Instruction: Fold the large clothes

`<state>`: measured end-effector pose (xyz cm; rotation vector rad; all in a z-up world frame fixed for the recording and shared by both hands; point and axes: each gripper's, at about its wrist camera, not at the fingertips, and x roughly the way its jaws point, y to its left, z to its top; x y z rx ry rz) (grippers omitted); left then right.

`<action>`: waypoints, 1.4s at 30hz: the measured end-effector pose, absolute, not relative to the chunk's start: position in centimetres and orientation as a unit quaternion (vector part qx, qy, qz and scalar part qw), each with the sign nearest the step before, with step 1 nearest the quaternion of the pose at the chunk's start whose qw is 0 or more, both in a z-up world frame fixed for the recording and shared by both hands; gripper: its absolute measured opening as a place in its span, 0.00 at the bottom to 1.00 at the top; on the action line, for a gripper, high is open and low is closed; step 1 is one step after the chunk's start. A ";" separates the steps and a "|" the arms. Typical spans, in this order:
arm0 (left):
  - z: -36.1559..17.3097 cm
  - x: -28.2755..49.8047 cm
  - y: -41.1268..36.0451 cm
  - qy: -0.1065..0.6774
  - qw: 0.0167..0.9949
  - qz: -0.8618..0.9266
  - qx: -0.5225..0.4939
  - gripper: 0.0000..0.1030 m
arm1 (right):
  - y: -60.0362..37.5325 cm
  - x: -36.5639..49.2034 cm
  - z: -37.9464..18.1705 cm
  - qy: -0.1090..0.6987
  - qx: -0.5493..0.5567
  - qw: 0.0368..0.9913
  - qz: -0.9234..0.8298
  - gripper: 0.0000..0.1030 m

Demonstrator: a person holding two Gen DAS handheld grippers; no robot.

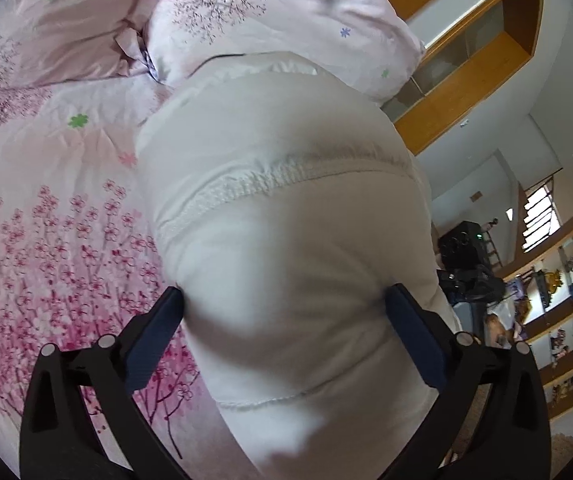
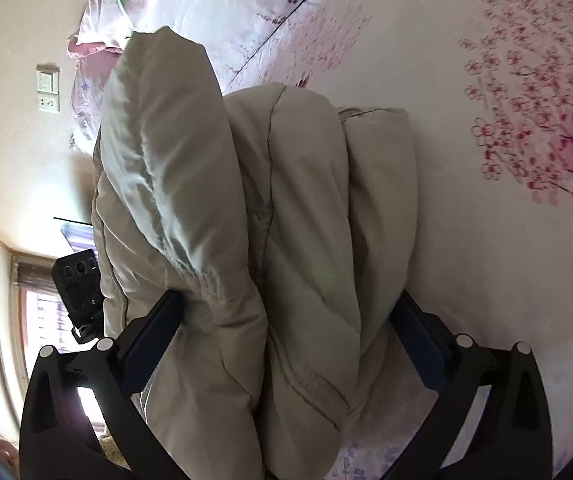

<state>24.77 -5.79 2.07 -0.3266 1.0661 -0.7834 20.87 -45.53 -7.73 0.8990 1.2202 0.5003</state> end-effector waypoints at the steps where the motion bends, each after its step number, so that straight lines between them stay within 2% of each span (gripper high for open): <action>1: 1.9 24.8 -5.7 0.495 0.772 -0.366 -0.155 0.98 | -45.4 21.0 -7.9 0.547 0.407 0.694 0.231 0.99; 10: 0.3 24.3 -4.2 0.516 0.737 -0.387 -0.201 0.98 | -44.2 22.0 -7.9 0.535 0.401 0.687 0.284 0.98; 18: -0.3 24.2 -4.2 0.507 0.739 -0.384 -0.225 0.97 | -44.3 21.8 -8.6 0.509 0.432 0.676 0.313 0.73; 21: 0.0 24.1 -4.2 0.501 0.739 -0.389 -0.228 0.91 | -44.3 21.2 -8.4 0.491 0.437 0.683 0.318 0.64; 23: 0.3 24.0 -4.1 0.495 0.742 -0.390 -0.228 0.83 | -44.2 21.0 -8.1 0.477 0.442 0.688 0.321 0.57; 29: 1.3 24.2 -3.8 0.480 0.756 -0.389 -0.217 0.71 | -44.2 20.8 -7.0 0.461 0.440 0.702 0.318 0.47; 37: 3.4 25.2 -1.9 0.451 0.784 -0.372 -0.208 0.67 | -42.2 22.8 -5.2 0.452 0.421 0.712 0.335 0.41; 42: 5.3 26.7 1.3 0.421 0.811 -0.346 -0.213 0.66 | -39.8 25.6 -3.3 0.446 0.403 0.715 0.357 0.40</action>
